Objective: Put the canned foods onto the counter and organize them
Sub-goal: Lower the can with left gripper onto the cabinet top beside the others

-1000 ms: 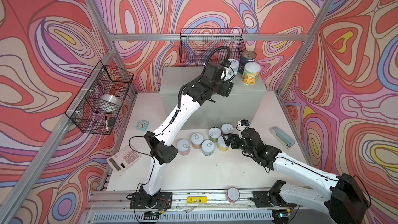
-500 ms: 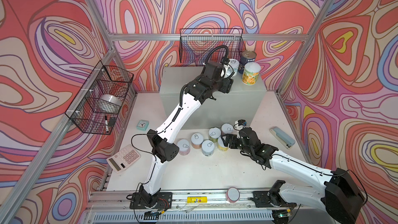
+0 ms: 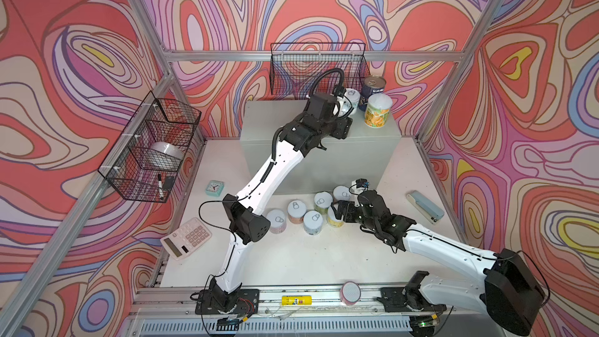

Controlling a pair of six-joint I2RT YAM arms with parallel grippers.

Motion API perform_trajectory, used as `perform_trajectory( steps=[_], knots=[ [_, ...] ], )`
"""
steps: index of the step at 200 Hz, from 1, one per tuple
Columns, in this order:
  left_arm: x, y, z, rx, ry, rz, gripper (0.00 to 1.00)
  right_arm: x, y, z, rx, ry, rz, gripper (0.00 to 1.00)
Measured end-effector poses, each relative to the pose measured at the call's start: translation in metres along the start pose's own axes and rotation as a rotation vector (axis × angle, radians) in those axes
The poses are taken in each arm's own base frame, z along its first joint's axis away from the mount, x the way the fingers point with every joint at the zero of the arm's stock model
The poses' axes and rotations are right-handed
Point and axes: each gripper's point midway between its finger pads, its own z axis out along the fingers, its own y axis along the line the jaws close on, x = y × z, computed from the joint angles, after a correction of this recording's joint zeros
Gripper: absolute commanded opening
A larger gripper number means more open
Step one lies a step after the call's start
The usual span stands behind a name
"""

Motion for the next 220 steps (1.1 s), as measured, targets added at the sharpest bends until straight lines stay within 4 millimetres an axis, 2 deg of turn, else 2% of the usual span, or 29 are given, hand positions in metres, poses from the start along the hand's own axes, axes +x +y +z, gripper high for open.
perform_trajectory(
  steps=[37, 48, 55, 96, 130, 160, 183, 201, 220],
  knots=[
    [-0.001, 0.001, 0.002, 0.012, -0.004, -0.005, 0.83, -0.003, 0.002, -0.001, -0.004, -0.005, -0.001, 0.93],
    [-0.003, 0.000, 0.002, 0.019, -0.011, -0.006, 0.96, -0.004, 0.003, -0.001, -0.006, -0.008, -0.003, 0.93],
    [-0.005, -0.001, 0.001, 0.025, -0.021, -0.006, 0.99, -0.005, 0.004, -0.001, -0.008, -0.010, -0.003, 0.93],
    [-0.029, -0.005, -0.007, 0.061, -0.097, -0.015, 1.00, -0.002, 0.003, 0.003, -0.005, 0.004, -0.009, 0.93],
    [-0.033, -0.006, -0.008, 0.069, -0.113, -0.015, 1.00, -0.006, 0.008, 0.003, -0.015, -0.002, -0.014, 0.93],
    [-0.042, -0.006, -0.014, 0.070, -0.140, -0.005, 0.97, -0.012, 0.012, 0.002, -0.028, -0.013, -0.016, 0.93],
    [-0.054, -0.006, -0.032, 0.071, -0.170, -0.002, 0.93, -0.013, 0.013, 0.002, -0.031, -0.017, -0.015, 0.93],
    [-0.061, -0.003, -0.055, 0.064, -0.188, 0.002, 0.85, -0.015, 0.015, 0.002, -0.038, -0.027, -0.011, 0.93],
    [-0.064, 0.002, -0.085, 0.045, -0.211, 0.009, 0.69, -0.017, 0.016, 0.000, -0.044, -0.035, -0.010, 0.93]
  ],
)
